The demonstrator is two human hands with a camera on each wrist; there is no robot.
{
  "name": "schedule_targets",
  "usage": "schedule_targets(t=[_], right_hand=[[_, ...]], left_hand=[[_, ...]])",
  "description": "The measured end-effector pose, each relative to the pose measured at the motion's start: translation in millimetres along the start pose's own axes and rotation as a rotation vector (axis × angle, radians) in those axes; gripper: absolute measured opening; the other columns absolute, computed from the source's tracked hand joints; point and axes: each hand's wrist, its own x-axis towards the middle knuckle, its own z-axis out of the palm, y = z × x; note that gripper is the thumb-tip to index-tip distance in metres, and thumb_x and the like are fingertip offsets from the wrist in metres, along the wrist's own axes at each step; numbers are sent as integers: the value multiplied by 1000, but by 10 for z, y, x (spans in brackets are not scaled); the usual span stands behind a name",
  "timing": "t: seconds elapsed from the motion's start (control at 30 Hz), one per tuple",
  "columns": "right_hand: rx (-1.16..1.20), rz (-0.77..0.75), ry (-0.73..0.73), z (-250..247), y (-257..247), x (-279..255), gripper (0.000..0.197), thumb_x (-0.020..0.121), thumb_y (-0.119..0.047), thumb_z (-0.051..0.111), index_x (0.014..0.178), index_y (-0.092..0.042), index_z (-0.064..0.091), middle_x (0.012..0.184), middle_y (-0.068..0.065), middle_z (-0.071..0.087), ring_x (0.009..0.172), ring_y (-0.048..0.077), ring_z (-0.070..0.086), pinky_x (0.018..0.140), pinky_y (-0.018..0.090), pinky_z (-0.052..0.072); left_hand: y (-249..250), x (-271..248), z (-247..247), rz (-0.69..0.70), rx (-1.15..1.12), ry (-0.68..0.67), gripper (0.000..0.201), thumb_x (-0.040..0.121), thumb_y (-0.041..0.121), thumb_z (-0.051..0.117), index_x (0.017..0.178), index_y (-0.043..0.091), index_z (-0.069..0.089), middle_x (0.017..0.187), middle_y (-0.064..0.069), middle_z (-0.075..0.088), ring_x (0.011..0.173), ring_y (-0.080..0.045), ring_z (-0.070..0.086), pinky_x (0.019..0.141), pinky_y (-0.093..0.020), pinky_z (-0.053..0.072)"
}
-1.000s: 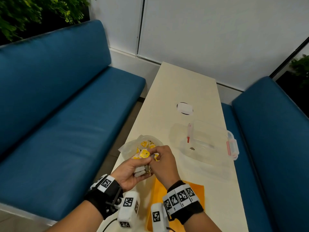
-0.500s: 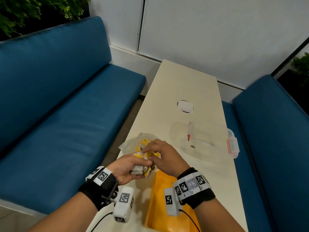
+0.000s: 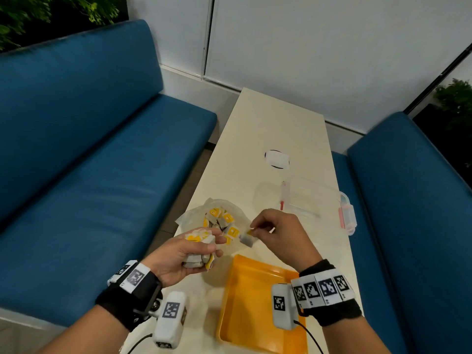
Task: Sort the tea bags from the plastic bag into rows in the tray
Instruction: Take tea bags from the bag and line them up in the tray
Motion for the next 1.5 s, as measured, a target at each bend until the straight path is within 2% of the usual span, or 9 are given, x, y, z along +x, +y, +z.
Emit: schedule_targets(t=[0.13,0.27,0.5,0.63,0.73,0.83,1.1,1.3,1.5], right_hand=[[-48,87,-78,3,127,-124,25,84,-4,71,78,-28,68,82,-10,68,76,1,62,68,12,49],[-62,167,-148,121,289,-207,24,85,2,64,82,-21,71,79,-12,67,70,-2,62,68,13,48],[-257,195,-245,430,526,-279,20,88,-2,57,91,-15,71,91,0,71,79,8,63,70,18,51],[-328,215,-243,592,646,-225,14,91,-9,62,86,-22,65,99,-3,55,82,10,51,63,13,37],[-312,240,-208,684,702,-169,1,90,-15,67,91,-16,69,107,0,53,91,14,53,74,18,40],[-317,273,-220,775,741,-129,7,90,-18,69,95,-13,70,112,1,54,97,18,55,80,23,43],[-297,285,-239,988,751,-149,10,92,-14,63,92,-19,72,110,-1,56,100,19,57,84,29,47],[-293,218,-255,1144,706,-249,13,92,-16,60,95,-22,72,108,-3,56,99,18,58,83,29,49],[-278,149,-256,1234,688,-293,10,91,-22,62,93,-24,72,107,-7,52,95,16,60,80,30,50]], left_hand=[[68,-170,-12,44,-104,-40,67,52,7,98,115,9,73,127,-23,66,97,-30,69,74,-37,60],[73,-327,18,49,-106,-54,79,44,7,101,117,8,69,118,-25,68,93,-30,70,66,-36,61],[50,-434,0,54,-81,-58,62,52,3,95,111,9,75,111,-23,69,92,-31,70,65,-36,61],[-66,-475,-21,29,-52,-61,51,60,1,86,109,10,75,108,-22,67,94,-31,68,66,-36,60],[-158,-544,-19,17,-52,-114,56,55,1,92,108,7,74,107,-23,65,93,-33,67,64,-37,58],[-269,-562,-44,-20,-16,-115,56,57,-1,89,110,5,73,106,-25,65,93,-34,66,62,-37,57],[-703,-371,-131,-255,292,-27,48,68,-2,88,113,11,75,103,-17,70,97,-30,66,81,-39,54],[-882,-317,-181,-311,347,-12,52,69,-3,87,116,16,76,103,-17,73,99,-29,69,100,-48,53],[-968,-231,-140,-259,513,14,57,68,-2,87,116,27,77,107,-4,78,105,-21,72,95,-38,58]])
